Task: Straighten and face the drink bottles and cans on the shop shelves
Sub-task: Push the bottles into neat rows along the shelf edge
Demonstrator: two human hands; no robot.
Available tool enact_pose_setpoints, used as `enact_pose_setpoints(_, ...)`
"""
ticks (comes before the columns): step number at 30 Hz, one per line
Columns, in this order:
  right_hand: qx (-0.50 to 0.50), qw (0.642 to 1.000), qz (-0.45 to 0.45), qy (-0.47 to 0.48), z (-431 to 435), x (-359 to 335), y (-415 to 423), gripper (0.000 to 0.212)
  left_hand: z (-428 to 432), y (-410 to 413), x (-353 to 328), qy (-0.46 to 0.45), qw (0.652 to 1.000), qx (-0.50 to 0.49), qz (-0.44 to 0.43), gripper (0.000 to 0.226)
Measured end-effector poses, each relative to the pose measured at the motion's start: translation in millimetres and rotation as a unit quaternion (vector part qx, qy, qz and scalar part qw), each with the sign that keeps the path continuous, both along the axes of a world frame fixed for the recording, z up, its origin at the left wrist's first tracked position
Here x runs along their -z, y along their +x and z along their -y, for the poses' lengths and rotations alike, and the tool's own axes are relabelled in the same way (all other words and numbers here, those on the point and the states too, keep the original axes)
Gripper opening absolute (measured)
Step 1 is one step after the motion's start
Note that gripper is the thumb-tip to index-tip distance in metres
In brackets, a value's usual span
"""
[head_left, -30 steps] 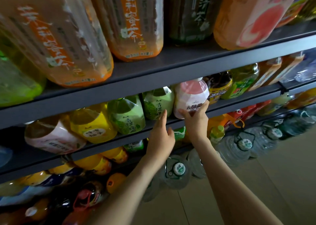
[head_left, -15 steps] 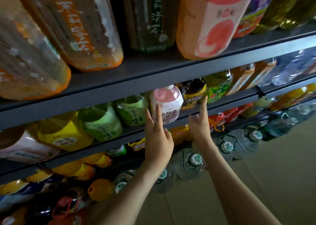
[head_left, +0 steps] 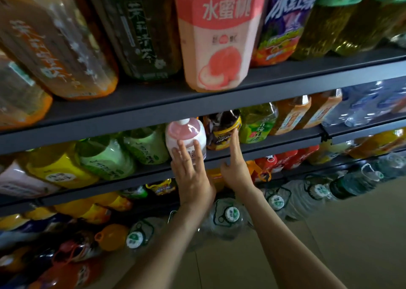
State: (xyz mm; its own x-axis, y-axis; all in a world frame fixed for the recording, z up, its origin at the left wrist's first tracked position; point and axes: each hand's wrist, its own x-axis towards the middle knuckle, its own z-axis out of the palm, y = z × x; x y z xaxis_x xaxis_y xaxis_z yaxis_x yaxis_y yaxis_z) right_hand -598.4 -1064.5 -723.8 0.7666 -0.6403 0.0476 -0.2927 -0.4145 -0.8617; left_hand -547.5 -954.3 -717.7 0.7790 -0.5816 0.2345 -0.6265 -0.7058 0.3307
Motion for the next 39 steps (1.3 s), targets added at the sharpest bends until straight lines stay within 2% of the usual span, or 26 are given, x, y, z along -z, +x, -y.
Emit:
enact_pose_setpoints(2, 0.006, 1.000, 0.020, 0.007, 1, -5, -5, 0.092, 5, -5, 0, 0.013, 1.000, -0.009, 0.017, 0.099)
enact_pose_setpoints(5, 0.096, 0.994, 0.053, 0.019, 15, -17, 0, 0.088, 18, -12, -4, 0.016, 0.999, -0.013, 0.027, 0.101)
enact_pose_setpoints(8, 0.148, 0.987, 0.058, -0.015, 26, -27, 14, 0.090, 21, -7, -8, 0.007, 0.999, -0.032, 0.031, 0.103)
enact_pose_setpoints(12, 0.167, 0.984, 0.033, -0.044, 27, -25, 27, 0.091, 18, 21, -11, -0.052, 0.992, -0.039, 0.108, 0.082)
enact_pose_setpoints(17, 0.209, 0.975, 0.020, -0.078, 23, -20, 40, 0.091, 25, 39, -9, -0.099, 0.986, -0.060, 0.120, 0.082)
enact_pose_setpoints(22, 0.206, 0.976, 0.009, -0.075, 17, -18, 44, 0.090, 19, 43, -4, -0.083, 0.984, -0.059, 0.147, 0.076)
enact_pose_setpoints(27, 0.164, 0.985, 0.005, -0.047, 7, -24, 23, 0.086, 18, 30, -9, -0.080, 0.991, -0.071, 0.076, 0.082)
enact_pose_setpoints(30, 0.164, 0.986, -0.006, -0.037, 7, -33, 4, 0.074, 23, 6, -24, -0.099, 0.992, -0.077, 0.025, 0.084)
enact_pose_setpoints(32, 0.161, 0.986, -0.026, -0.025, 6, -42, -10, 0.060, 27, -8, -35, -0.111, 0.993, -0.047, -0.022, 0.076)
enact_pose_setpoints(35, 0.156, 0.987, -0.037, -0.018, 4, -61, -31, 0.044, 32, -22, -62, -0.108, 0.988, 0.025, -0.103, 0.051)
enact_pose_setpoints(37, 0.157, 0.987, -0.041, -0.007, 1, -77, -44, 0.037, 35, -30, -81, -0.089, 0.980, 0.032, -0.172, 0.043)
enact_pose_setpoints(39, 0.154, 0.987, -0.045, 0.011, -4, -96, -54, 0.033, 36, -36, -98, -0.078, 0.975, 0.037, -0.204, 0.038)
